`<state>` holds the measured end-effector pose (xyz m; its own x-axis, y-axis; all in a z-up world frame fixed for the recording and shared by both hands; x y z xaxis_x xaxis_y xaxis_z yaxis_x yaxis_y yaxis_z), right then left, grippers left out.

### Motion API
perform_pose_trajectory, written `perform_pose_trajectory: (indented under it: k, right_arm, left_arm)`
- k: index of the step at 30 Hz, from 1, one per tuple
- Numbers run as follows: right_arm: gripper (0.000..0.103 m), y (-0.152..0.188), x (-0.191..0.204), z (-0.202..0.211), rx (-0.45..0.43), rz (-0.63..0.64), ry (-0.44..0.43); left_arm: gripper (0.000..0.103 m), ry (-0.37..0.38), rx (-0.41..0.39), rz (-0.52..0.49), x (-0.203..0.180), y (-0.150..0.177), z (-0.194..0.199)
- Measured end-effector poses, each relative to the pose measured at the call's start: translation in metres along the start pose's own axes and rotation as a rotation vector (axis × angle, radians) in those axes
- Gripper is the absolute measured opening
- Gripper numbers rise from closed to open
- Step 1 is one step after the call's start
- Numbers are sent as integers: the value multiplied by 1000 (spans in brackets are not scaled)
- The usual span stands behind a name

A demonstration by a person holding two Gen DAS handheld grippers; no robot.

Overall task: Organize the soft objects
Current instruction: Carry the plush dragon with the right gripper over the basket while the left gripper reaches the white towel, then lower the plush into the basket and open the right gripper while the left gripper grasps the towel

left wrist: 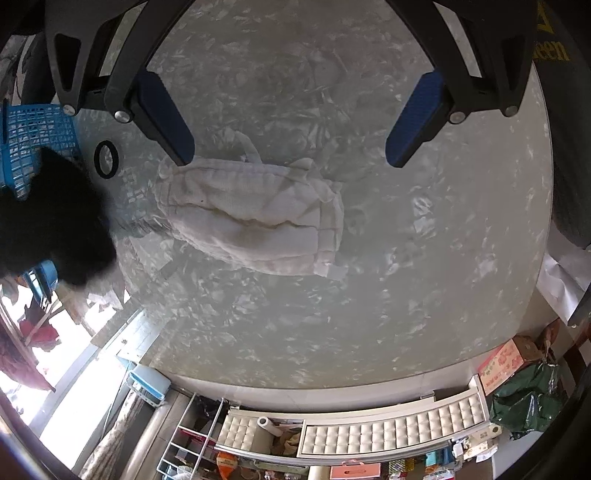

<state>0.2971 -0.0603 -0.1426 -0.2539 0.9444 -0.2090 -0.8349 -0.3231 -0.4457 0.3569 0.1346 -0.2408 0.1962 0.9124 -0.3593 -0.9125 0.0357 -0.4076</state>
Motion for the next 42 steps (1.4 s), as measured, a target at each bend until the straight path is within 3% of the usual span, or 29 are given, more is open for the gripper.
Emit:
perform_pose_trajectory:
  k: [8, 12, 16, 25, 42]
  right_arm:
    - [31, 2, -11, 1, -6, -18, -58]
    - [31, 0, -26, 32, -65, -48, -76]
    - [31, -4, -48, 59, -128, -69, -68]
    - [31, 8, -107, 100, -215, -130, 1]
    - [31, 55, -143, 68, -118, -258, 49]
  left_arm:
    - [103, -27, 44, -2, 0, 0, -19]
    - [103, -48, 73, 12, 5, 4, -29]
    - [103, -43, 73, 36, 6, -1, -35]
    - [103, -51, 70, -20, -14, -19, -46]
    - [103, -98, 108, -103, -35, -40, -85]
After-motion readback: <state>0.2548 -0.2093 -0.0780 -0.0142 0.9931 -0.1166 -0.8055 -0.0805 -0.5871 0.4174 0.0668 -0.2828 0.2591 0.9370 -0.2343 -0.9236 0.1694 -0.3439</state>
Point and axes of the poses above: each gripper's, at about its wrist camera, not at the fingertips, and z roughly against the way its jaws point, x to its left, y to its underside, the point moved 10 cm from there along -z, roughly the way its jaws point, and after that the axes turned 12 degrees about y, right-handed, at the moved point
